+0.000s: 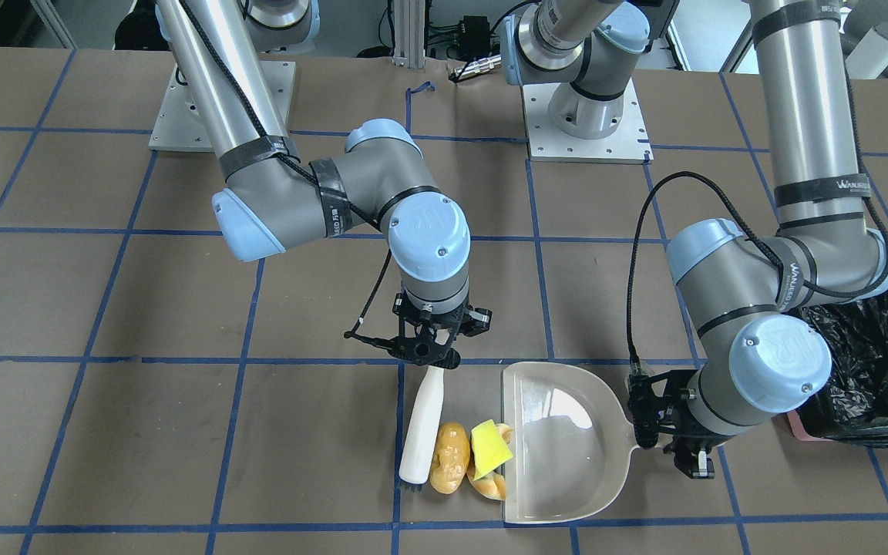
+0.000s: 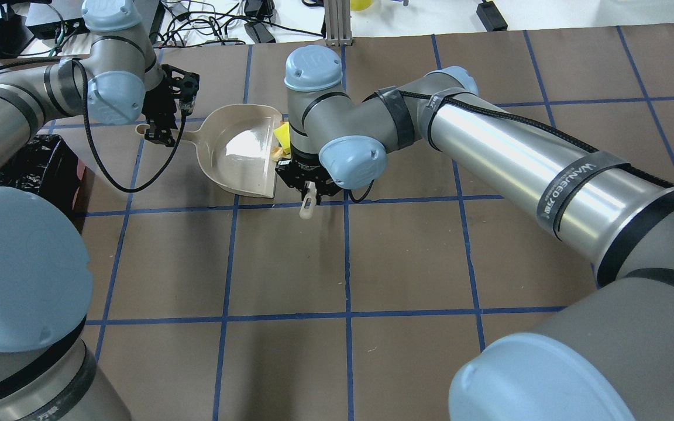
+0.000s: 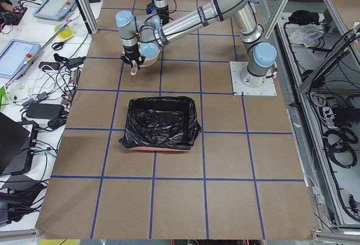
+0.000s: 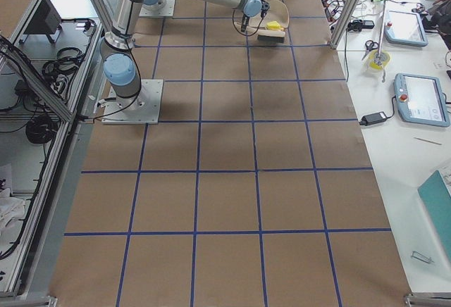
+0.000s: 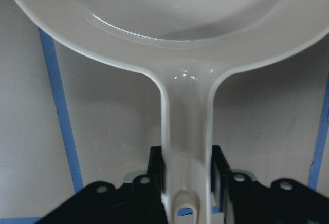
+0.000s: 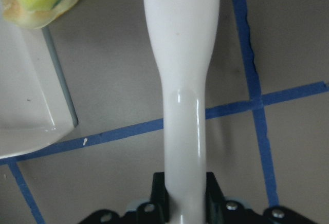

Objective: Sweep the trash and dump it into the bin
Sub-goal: 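Sweep the sponge and paper piece into the dustpan with the right gripper's brush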

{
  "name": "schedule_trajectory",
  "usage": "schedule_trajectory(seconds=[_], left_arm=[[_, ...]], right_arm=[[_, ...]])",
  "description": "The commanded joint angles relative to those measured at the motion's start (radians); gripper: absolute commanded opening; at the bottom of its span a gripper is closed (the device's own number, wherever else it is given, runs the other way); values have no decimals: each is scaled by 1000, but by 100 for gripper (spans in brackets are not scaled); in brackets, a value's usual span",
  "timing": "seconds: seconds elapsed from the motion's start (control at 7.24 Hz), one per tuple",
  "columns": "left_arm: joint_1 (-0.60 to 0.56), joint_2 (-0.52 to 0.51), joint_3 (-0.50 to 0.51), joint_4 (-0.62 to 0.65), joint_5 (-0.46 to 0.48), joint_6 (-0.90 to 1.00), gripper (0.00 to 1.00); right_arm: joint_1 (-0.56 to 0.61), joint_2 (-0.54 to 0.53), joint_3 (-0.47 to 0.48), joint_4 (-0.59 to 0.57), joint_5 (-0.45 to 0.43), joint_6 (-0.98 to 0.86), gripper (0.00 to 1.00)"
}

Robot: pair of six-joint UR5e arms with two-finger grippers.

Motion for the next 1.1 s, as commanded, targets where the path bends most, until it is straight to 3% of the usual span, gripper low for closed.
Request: schedule_trajectory(seconds=[0.0, 0.41, 0.97], left_arm=[[0, 0, 0, -2, -1, -7, 0], [0, 0, 0, -2, 0, -7, 0], [0, 0, -2, 0, 0, -7, 0]], right_arm=[[36, 39, -55, -3, 0, 32, 0], [76, 85, -124, -28, 15, 89, 0], [108, 89, -128, -101, 78, 150, 0]])
